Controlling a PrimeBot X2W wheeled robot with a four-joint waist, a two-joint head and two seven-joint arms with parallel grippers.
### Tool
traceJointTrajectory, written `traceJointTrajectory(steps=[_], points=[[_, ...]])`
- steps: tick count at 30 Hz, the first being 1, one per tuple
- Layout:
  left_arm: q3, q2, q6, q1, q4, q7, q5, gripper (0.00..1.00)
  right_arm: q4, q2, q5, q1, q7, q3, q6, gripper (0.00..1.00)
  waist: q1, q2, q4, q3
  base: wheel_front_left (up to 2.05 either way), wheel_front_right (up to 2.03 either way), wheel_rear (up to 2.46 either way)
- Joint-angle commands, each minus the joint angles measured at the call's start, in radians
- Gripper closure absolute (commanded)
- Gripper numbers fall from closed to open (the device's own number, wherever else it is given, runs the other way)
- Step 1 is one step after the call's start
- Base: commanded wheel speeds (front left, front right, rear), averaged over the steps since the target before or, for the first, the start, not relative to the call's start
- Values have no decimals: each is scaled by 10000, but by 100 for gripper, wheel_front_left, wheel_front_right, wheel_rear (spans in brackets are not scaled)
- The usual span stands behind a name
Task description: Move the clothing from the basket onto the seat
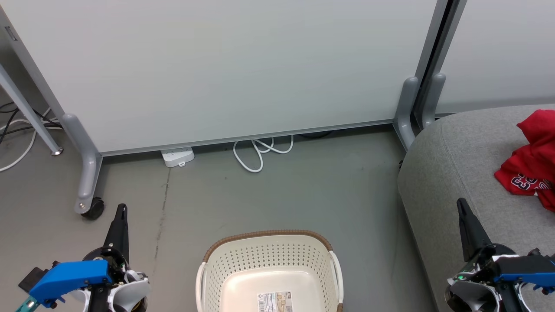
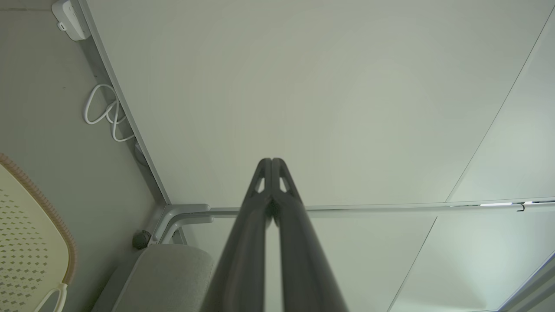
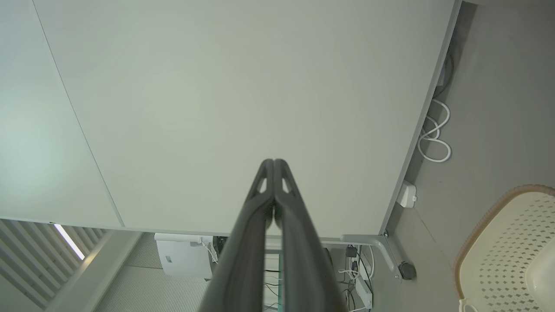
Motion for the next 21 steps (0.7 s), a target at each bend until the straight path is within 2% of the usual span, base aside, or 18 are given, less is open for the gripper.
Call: traceJointTrajectory(steps=[1, 21], points=[[20, 12, -91, -94, -41, 33, -23, 100, -22, -51, 27, -131, 23, -13, 4, 100, 0, 0, 0, 0, 0, 0, 0], [19, 12, -91, -94, -42, 32, -24, 100, -22, -52, 27, -128, 23, -13, 4, 100, 0, 0, 0, 0, 0, 0, 0]])
